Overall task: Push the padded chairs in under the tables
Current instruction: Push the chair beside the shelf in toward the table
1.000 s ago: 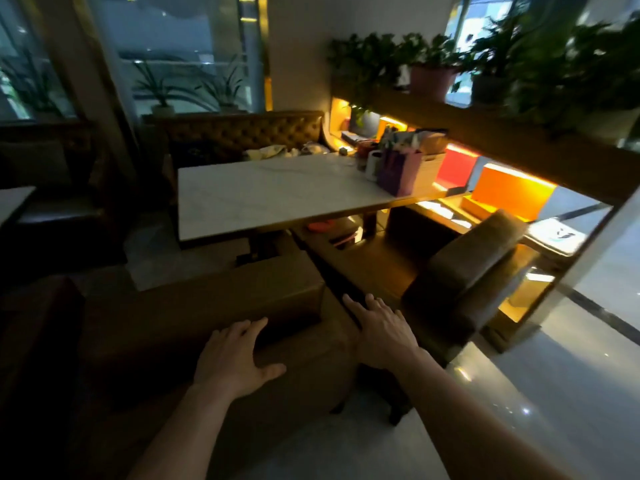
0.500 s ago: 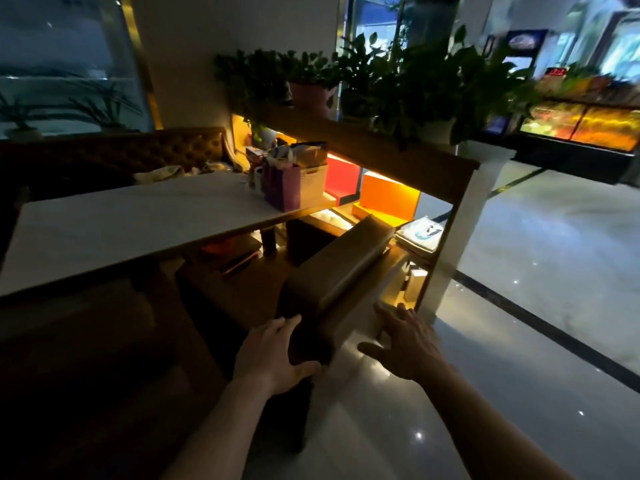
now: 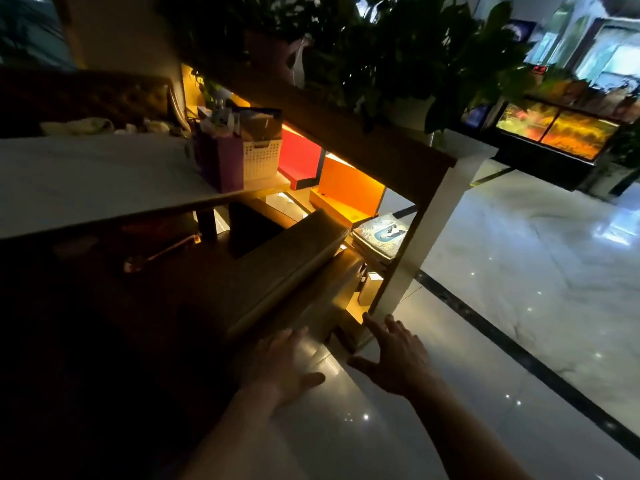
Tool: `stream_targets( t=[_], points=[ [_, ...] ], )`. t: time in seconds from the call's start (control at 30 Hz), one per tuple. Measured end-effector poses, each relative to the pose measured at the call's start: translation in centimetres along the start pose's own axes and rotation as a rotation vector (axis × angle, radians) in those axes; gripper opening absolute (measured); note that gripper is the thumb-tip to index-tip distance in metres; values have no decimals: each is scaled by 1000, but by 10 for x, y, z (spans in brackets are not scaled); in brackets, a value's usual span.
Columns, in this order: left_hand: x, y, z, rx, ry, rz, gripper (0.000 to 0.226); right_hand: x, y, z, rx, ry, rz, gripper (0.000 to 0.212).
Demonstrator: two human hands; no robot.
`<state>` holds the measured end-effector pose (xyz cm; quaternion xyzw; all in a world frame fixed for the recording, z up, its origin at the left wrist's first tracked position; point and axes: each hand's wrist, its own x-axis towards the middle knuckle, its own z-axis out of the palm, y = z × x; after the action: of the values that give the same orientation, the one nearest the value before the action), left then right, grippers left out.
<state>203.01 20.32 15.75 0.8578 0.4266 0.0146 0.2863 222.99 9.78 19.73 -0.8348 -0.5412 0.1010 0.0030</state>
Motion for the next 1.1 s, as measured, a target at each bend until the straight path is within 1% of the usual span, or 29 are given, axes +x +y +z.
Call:
stream_targets(
  t=[0.1, 0.2, 0.33, 0.43, 0.57, 0.73, 0.9, 0.97, 1.1],
  points=[
    [50, 5, 11, -12, -15, -48, 91, 55, 23, 0, -35, -55, -11, 94],
    [89, 4, 15, -39, -12, -114, 91, 104, 39, -1, -44, -71, -71, 96],
    [131, -4, 23, -87, 4, -196, 95, 161, 52, 4, -58, -116, -123, 96],
    [157, -10, 32, -97, 25, -266, 94, 207, 59, 17, -94, -150, -202, 96],
    [181, -24, 59, -133, 44, -419, 94, 274, 72, 46, -105, -195, -298, 98],
    [201, -34, 96, -129, 68, -658, 90, 350, 83, 85, -112, -304, -429, 99],
    [206, -36, 123, 71, 262, -801, 92, 406, 91, 131, -142, -260, -612, 107],
    [203, -40, 130, 95, 293, -873, 93, 415, 92, 146, -137, -206, -657, 108],
    [201, -48, 138, 115, 329, -880, 87, 410, 100, 162, -98, -98, -664, 106]
  ],
)
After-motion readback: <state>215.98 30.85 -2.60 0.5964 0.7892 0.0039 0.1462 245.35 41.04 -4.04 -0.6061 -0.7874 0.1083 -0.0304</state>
